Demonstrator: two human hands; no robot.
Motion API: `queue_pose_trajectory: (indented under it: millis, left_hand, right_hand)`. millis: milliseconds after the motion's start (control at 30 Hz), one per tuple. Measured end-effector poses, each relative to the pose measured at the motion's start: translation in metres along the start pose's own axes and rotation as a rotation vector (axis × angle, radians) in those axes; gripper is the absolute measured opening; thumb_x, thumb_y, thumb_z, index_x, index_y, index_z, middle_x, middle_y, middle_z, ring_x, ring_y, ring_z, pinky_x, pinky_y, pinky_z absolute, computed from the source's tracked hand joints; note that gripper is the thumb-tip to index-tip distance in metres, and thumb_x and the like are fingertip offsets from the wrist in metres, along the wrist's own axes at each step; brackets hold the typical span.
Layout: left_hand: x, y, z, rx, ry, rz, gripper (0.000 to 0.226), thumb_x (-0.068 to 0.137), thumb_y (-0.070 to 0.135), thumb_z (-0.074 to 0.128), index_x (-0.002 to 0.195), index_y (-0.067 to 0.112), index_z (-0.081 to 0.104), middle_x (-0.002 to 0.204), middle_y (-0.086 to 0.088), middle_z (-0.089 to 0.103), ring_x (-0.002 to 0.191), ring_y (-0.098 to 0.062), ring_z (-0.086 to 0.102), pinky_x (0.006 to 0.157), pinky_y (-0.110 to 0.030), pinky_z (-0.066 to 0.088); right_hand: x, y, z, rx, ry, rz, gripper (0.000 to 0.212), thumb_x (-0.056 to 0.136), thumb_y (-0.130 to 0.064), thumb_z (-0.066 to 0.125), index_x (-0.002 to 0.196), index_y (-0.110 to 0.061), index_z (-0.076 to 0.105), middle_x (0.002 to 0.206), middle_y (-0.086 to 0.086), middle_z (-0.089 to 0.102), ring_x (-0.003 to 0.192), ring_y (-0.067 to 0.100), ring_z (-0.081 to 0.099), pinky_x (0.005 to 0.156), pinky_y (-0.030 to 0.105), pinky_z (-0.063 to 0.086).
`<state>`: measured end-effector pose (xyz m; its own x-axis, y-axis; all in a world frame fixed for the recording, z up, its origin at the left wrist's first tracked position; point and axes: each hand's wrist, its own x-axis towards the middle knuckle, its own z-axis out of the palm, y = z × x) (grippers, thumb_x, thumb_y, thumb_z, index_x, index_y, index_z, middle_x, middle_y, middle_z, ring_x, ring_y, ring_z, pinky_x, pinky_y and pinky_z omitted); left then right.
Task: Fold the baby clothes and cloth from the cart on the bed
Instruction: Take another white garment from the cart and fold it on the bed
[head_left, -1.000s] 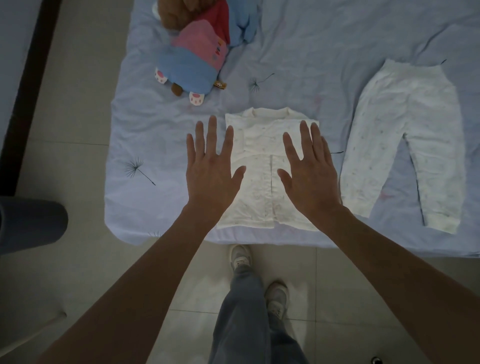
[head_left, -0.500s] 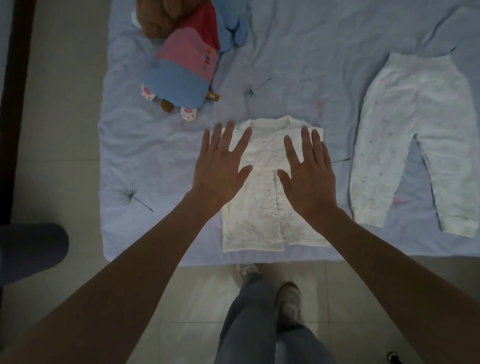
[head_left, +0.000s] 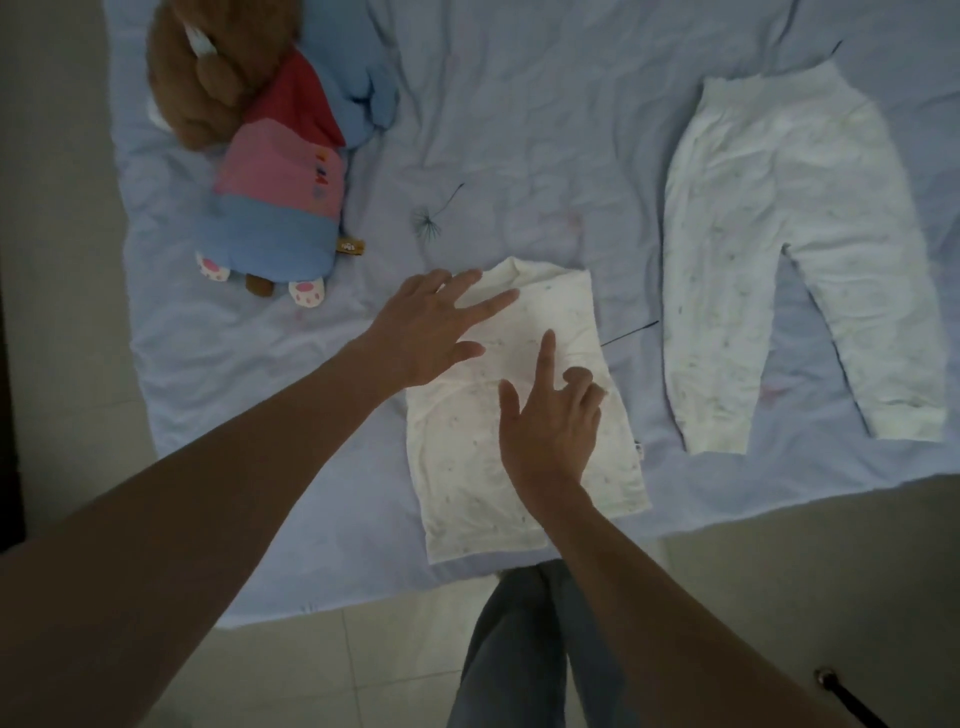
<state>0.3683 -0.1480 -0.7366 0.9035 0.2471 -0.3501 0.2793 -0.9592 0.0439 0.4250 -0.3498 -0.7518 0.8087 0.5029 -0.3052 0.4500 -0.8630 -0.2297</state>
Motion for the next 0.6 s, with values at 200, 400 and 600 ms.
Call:
queue_pose_trajectory:
  millis: [200,400,600]
  left_hand:
    - [0.021,0.0,0.0,-0.036,-0.152,0.039,0.077,0.104,0.059,0.055,0.168,0.046,0.016,0.14,-0.01,0.046,0.122,-0.028,0.05,0.102,-0.045,0.048]
    - [0.026,-0.004,-0.002,-0.051,-0.152,0.08,0.077,0.101,0.052,0.063,0.167,0.044,0.025,0.129,-0.005,0.045,0.112,-0.023,0.048,0.096,-0.04,0.05]
    - [0.031,-0.01,-0.001,-0.12,-0.155,0.108,0.073,0.102,0.049,0.064,0.166,0.041,0.03,0.131,-0.004,0.05,0.116,-0.025,0.051,0.1,-0.043,0.05]
  right_hand:
    - [-0.005,-0.003,0.017,0.199,-0.031,0.024,0.079,0.106,-0.063,0.045,0.169,-0.026,0.017,0.137,0.012,0.053,0.119,0.027,0.055,0.101,0.041,0.054]
    - [-0.002,-0.004,0.027,0.353,-0.002,-0.01,0.077,0.105,-0.055,0.055,0.166,-0.017,0.028,0.136,0.011,0.056,0.118,0.026,0.057,0.099,0.042,0.055]
    - [-0.007,-0.019,0.025,0.383,0.001,0.037,0.075,0.106,-0.054,0.054,0.166,-0.018,0.029,0.15,0.01,0.049,0.132,0.029,0.054,0.107,0.049,0.055]
